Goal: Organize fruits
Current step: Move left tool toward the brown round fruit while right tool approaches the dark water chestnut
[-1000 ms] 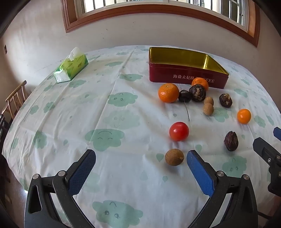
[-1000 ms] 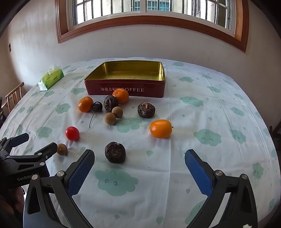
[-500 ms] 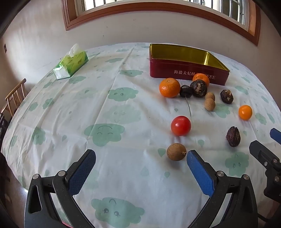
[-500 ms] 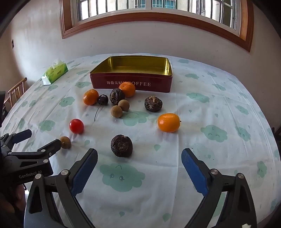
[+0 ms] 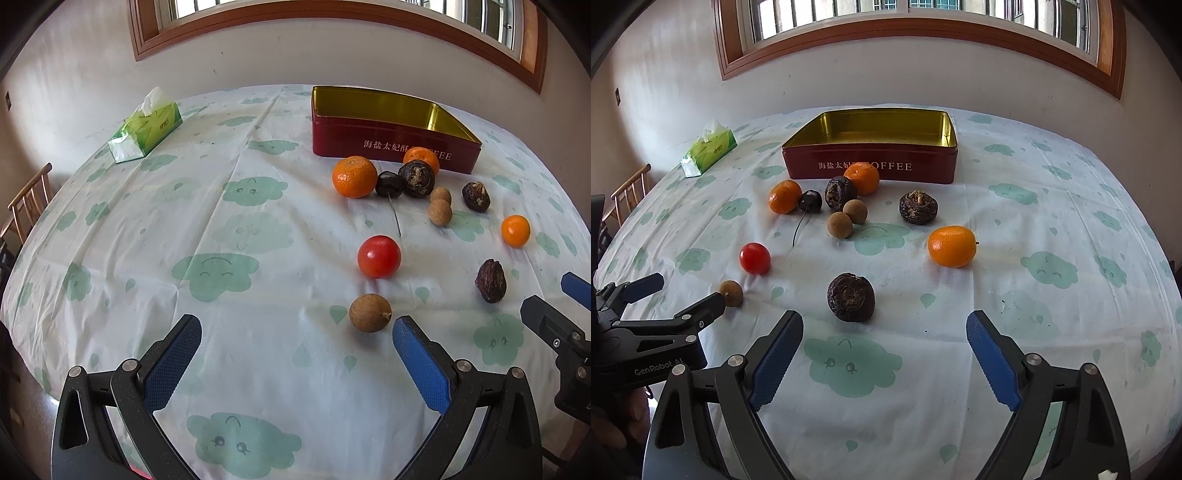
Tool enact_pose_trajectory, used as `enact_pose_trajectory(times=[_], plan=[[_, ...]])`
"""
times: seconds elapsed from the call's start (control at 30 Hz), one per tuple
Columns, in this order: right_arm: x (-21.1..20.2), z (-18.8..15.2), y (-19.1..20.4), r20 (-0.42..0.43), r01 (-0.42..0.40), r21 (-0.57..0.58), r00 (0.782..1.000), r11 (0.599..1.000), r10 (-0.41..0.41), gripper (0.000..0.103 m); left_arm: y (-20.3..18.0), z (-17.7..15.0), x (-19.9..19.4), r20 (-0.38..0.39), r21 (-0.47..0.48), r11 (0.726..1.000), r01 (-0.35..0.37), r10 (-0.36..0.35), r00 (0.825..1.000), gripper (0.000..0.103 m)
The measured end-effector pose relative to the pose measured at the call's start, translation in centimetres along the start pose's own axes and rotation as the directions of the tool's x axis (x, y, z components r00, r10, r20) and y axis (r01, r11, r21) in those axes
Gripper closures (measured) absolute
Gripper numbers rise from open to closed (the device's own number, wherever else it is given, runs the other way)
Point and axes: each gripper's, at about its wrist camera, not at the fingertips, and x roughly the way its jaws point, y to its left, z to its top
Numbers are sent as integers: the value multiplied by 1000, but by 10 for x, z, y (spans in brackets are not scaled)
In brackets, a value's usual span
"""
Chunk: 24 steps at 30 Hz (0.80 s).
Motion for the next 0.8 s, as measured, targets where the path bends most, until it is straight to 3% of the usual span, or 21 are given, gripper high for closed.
enact_pose_trajectory(times=[0.8], plan=[[6,-4,1,-29,-29,2,999,1000,29,26,1,1,4,-22,2,1000,8,-8,1000,7]])
